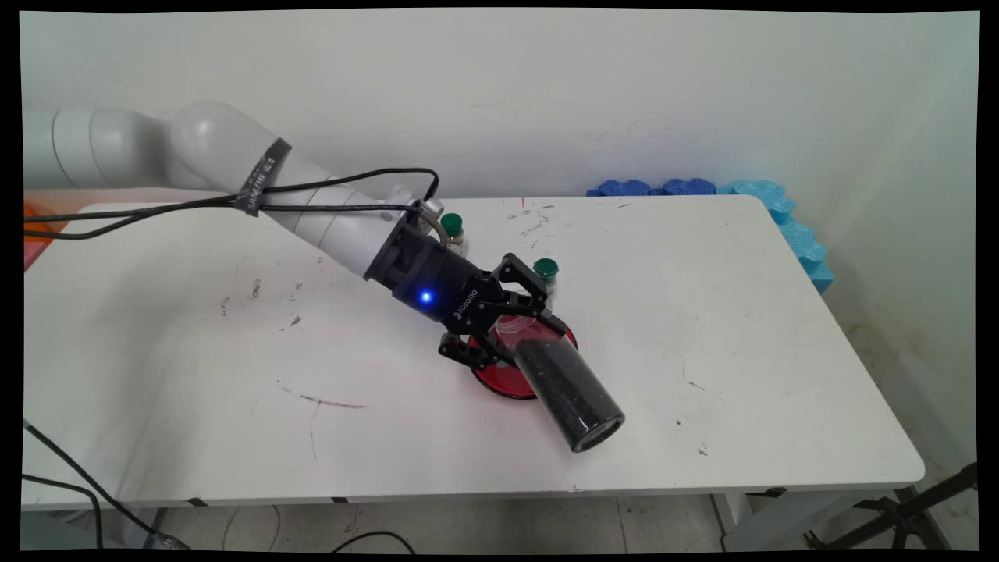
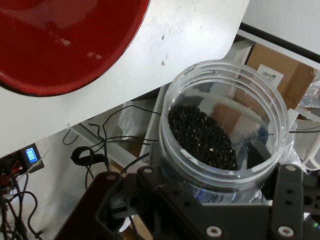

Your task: Pour the black seasoning powder in the red bowl

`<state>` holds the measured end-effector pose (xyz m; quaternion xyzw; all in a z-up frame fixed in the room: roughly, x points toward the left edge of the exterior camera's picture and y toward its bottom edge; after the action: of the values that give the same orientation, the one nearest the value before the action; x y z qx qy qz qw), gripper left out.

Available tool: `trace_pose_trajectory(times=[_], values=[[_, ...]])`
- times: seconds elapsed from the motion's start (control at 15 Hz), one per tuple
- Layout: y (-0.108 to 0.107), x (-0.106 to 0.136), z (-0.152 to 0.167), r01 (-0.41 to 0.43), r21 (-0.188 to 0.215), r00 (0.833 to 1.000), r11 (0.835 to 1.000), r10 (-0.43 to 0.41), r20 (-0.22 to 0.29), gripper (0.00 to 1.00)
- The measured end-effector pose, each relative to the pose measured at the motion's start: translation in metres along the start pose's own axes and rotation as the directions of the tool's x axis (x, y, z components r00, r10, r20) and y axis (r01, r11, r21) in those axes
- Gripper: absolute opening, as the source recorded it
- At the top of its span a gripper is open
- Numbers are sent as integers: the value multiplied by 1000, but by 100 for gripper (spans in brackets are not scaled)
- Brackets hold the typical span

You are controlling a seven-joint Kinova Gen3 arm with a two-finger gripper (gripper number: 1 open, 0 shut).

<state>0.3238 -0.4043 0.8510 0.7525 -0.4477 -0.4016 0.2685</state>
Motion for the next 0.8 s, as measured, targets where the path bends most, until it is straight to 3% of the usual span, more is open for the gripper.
trace_pose_trajectory(times=[0.8], values=[[-4,3,2,116,-48,993,992,-117,-13,0]])
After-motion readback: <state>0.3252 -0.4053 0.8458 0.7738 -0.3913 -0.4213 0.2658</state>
